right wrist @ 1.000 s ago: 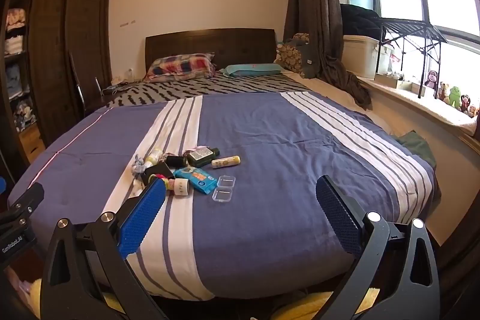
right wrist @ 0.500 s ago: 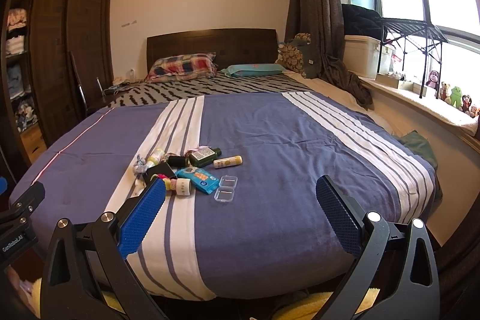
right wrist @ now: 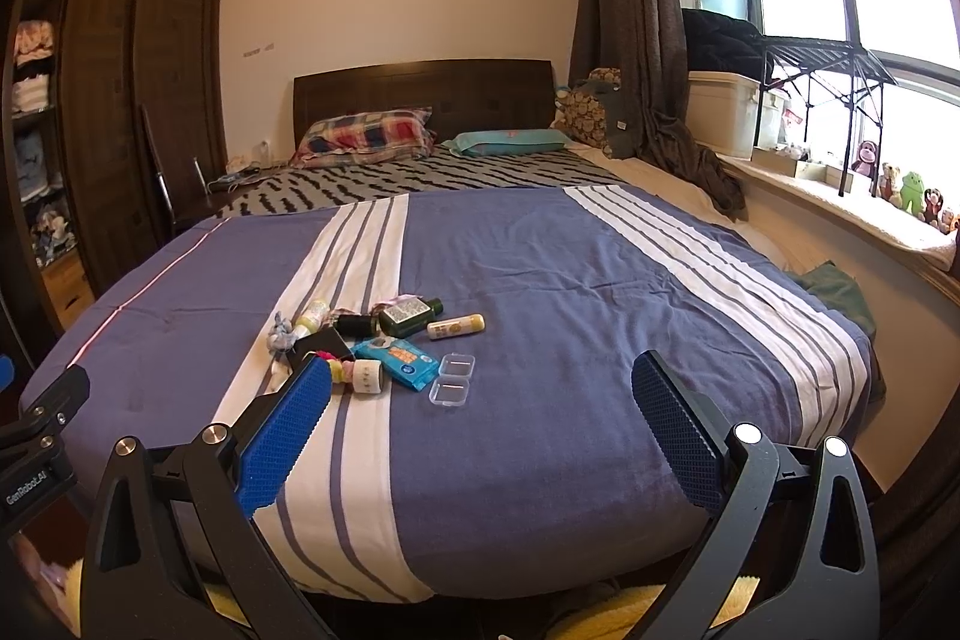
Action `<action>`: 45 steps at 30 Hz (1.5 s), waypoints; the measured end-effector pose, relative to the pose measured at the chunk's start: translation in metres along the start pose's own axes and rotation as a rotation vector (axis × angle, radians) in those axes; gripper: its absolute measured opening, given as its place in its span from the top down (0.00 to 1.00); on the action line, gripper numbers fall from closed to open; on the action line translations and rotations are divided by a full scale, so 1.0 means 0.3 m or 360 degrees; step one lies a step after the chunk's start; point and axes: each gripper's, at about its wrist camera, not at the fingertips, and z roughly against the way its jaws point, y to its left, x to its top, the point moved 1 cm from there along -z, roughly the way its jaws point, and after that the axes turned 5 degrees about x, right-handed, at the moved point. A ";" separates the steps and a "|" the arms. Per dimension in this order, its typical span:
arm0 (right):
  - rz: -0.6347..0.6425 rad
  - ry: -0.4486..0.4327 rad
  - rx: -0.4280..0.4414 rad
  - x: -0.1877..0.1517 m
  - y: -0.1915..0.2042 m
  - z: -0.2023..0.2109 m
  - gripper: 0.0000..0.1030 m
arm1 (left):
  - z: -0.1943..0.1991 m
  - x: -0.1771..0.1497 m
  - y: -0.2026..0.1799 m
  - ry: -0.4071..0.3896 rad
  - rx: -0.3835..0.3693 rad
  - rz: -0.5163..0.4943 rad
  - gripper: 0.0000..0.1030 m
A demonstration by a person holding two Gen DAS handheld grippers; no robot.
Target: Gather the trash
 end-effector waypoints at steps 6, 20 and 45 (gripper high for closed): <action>-0.0001 -0.0002 0.0002 -0.003 -0.002 0.000 0.03 | 0.001 0.001 0.001 -0.0004 0.0004 0.0001 0.08; -0.0014 -0.0004 0.0003 -0.001 -0.007 0.001 0.03 | -0.001 0.002 0.007 -0.0005 0.0014 0.0004 0.08; -0.0020 0.0317 0.0133 -0.176 -0.031 -0.366 0.03 | -0.364 -0.167 -0.078 0.0323 0.0012 -0.0154 0.13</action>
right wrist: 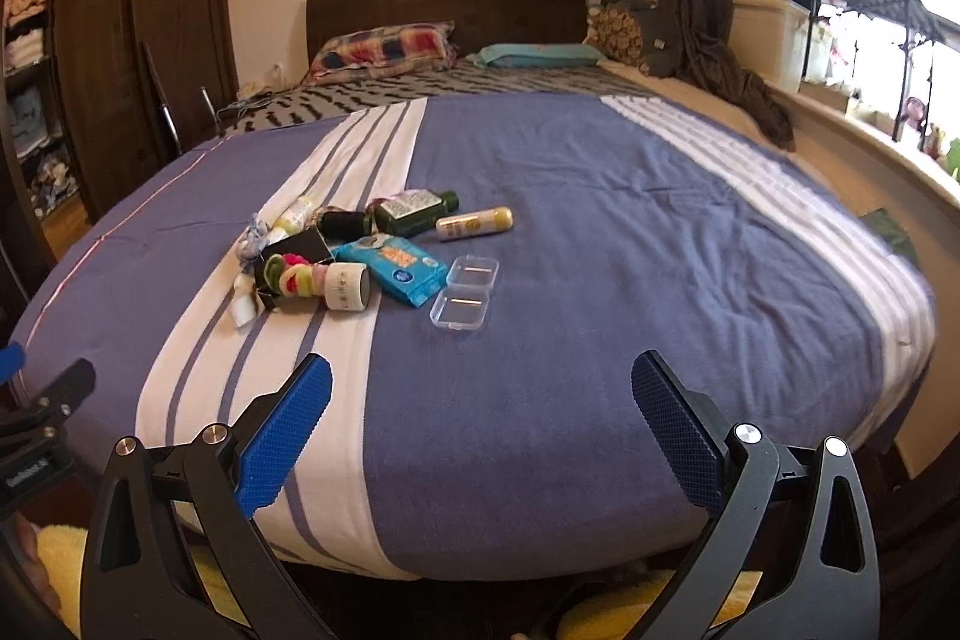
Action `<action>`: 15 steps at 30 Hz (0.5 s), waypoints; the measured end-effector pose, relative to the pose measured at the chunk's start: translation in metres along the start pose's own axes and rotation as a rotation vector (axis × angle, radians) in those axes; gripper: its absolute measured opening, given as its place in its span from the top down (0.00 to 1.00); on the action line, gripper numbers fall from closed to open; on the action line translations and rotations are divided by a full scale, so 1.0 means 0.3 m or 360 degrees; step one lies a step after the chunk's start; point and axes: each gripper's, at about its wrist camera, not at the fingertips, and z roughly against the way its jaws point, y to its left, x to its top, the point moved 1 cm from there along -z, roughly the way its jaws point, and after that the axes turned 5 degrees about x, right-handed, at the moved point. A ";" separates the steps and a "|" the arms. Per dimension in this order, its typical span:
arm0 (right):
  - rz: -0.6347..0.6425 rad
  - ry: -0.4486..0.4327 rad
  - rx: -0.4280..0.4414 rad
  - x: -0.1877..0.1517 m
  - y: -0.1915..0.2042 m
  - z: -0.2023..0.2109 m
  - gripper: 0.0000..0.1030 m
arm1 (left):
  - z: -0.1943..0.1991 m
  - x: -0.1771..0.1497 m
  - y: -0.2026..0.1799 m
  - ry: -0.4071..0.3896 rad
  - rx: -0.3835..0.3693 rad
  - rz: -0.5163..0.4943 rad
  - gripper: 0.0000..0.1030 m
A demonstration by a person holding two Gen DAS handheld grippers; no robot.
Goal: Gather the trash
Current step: 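Grasp the clear plastic box with the right gripper while the left gripper grasps the white tissue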
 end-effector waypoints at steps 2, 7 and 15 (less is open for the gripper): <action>-0.0024 0.0051 0.0031 -0.005 -0.020 -0.063 0.03 | -0.055 -0.001 -0.011 0.0052 -0.0056 0.0003 0.14; -0.0064 0.0174 0.0072 -0.007 -0.044 -0.222 0.20 | -0.199 0.014 -0.076 0.0150 -0.0166 -0.0043 0.26; -0.0031 0.0186 0.0072 0.011 0.000 -0.341 0.41 | -0.353 0.071 -0.183 0.0219 -0.0313 -0.0079 0.33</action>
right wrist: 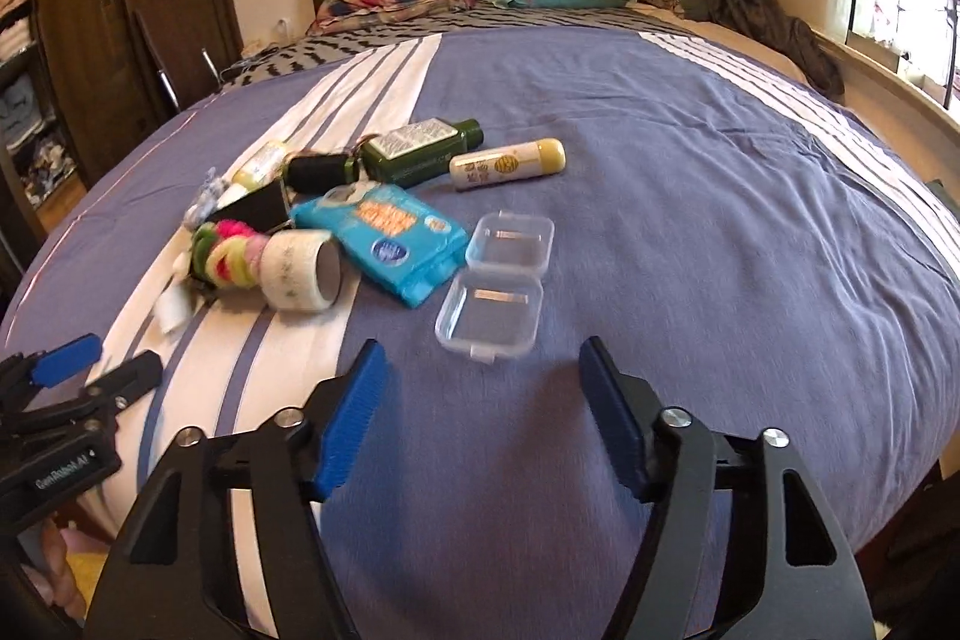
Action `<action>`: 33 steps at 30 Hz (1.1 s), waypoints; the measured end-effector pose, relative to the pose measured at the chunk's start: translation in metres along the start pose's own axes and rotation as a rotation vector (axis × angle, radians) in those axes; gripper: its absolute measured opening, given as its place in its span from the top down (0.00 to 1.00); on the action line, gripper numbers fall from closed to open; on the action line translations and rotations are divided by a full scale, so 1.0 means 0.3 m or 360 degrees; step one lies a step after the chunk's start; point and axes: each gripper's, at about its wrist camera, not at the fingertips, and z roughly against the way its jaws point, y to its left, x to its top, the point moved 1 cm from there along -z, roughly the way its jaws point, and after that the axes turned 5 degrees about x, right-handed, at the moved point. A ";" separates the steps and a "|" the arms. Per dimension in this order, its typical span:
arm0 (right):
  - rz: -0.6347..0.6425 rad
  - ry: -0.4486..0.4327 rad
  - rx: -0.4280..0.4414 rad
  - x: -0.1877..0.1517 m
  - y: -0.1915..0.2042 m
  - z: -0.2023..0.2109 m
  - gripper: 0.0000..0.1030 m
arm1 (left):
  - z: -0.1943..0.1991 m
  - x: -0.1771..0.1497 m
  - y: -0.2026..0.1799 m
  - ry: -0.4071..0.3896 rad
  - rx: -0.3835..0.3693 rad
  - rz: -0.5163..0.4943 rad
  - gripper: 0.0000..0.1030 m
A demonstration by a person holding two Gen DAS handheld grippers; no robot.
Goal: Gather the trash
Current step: 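Grasp the clear plastic box with the right gripper while the left gripper grasps the white tissue, then lower both grippers into the black bin and open them to drop the items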
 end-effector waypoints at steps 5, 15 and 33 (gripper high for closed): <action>-0.0034 -0.0016 0.0005 0.048 -0.023 -0.030 0.58 | -0.069 0.058 -0.020 0.0006 -0.0011 0.0006 0.46; 0.0030 -0.0029 -0.0014 0.045 -0.033 -0.024 0.64 | -0.087 0.079 0.012 0.0022 -0.0065 0.0009 0.94; 0.0131 -0.0032 0.0083 -0.180 0.010 0.362 0.64 | 0.340 -0.256 -0.007 -0.0082 -0.0132 -0.0044 0.96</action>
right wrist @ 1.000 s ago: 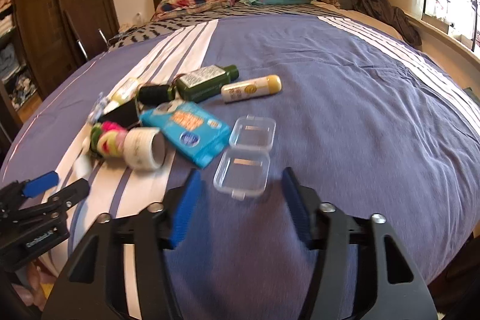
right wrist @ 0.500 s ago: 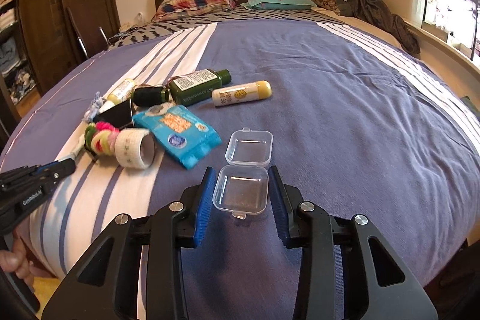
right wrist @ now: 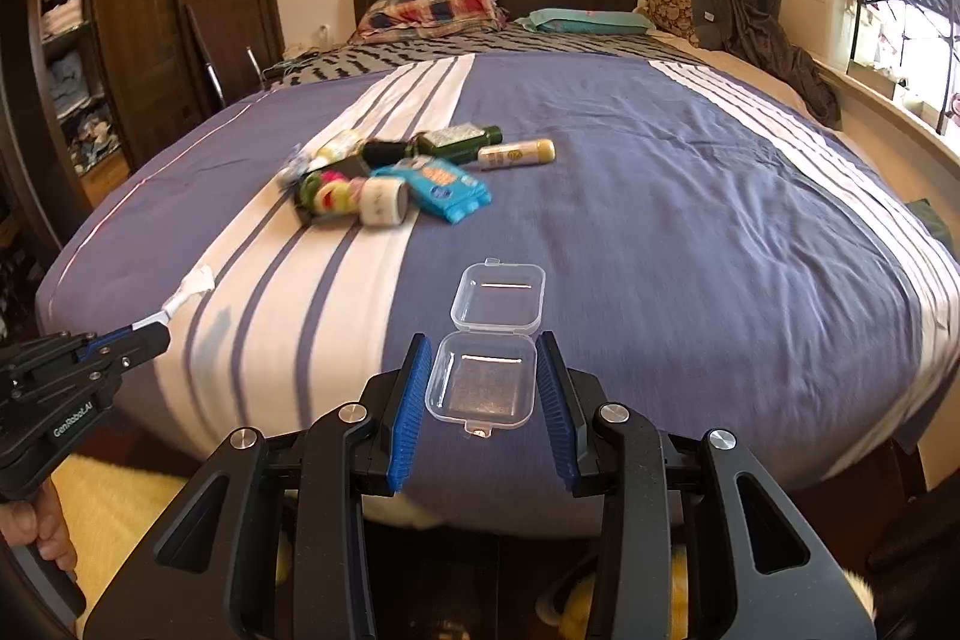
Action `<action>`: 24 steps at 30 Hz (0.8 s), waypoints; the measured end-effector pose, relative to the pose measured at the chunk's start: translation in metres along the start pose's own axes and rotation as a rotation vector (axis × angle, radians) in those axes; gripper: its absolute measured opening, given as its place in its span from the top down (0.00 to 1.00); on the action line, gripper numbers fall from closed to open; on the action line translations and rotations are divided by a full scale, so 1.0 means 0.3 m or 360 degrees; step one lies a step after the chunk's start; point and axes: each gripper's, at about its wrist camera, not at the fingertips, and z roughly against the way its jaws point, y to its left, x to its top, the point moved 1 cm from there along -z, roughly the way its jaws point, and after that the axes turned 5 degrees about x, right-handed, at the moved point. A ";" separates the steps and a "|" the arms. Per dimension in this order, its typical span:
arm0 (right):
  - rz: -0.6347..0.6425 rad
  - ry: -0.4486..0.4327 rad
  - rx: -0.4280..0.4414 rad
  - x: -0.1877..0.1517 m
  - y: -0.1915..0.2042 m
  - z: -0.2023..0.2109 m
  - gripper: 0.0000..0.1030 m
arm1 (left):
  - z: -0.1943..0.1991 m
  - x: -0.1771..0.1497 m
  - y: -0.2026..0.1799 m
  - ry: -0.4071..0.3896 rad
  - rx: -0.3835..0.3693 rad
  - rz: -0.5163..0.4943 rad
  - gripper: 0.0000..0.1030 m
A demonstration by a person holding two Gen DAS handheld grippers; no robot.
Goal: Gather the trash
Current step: 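Lower both grippers into the black bin and open them to drop the items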
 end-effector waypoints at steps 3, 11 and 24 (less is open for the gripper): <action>-0.0016 0.0080 0.0072 -0.057 0.015 0.024 0.64 | 0.034 -0.070 -0.006 0.0058 -0.0018 0.0003 0.96; -0.0055 0.0394 0.0196 -0.254 0.044 -0.064 0.64 | -0.038 -0.274 -0.070 0.0340 -0.0128 -0.0038 0.96; -0.0180 0.0841 0.0287 -0.492 0.046 -0.303 0.64 | -0.289 -0.495 -0.138 0.0788 -0.0290 -0.0067 0.96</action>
